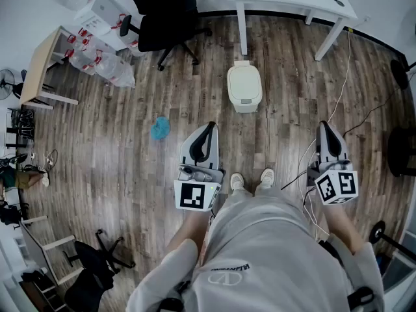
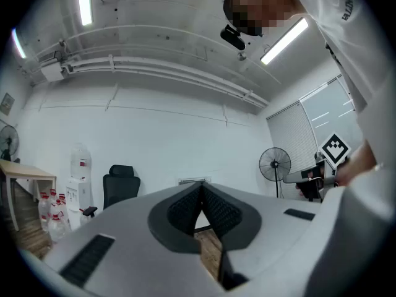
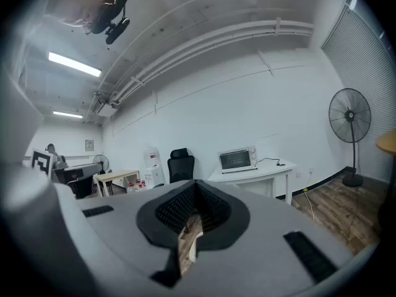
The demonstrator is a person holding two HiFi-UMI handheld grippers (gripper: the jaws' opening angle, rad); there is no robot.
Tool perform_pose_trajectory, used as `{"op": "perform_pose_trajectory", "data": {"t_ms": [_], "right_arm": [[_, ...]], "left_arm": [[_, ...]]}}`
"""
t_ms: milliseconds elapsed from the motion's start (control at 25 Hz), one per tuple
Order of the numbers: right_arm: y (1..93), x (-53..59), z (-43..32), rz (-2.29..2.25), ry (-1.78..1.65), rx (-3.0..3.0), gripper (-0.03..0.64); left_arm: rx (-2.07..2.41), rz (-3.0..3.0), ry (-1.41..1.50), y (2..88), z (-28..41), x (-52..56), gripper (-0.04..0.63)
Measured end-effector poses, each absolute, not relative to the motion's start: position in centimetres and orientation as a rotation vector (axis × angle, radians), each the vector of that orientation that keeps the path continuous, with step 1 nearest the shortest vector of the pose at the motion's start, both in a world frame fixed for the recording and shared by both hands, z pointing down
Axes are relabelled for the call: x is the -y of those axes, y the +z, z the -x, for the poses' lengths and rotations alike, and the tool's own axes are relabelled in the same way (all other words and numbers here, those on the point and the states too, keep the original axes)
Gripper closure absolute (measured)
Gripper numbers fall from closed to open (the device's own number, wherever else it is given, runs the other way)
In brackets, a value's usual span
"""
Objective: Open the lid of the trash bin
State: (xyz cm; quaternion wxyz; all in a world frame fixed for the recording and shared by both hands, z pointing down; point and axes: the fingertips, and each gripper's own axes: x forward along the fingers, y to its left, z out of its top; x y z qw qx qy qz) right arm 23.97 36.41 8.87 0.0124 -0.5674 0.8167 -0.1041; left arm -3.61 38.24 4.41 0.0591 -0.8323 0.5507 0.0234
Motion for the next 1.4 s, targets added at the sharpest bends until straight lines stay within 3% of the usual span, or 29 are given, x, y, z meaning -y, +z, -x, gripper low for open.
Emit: {"op": "perform_pose_trajectory", "data": {"t_ms": [920,1400], "right_arm": [[11.4,-34.3,-30.0,1.644,-0.453,-2.591,0.601],[11.8,-31.3,-28.4,1.615,-0.470,-2.598,0.600]], "left_arm": [[-1.750,2.478,0.009,4.9,-3.1,-37.7,0.597],[-1.776,2.464,-0.020,5.7,-1.5,-35.0,0.597]]}}
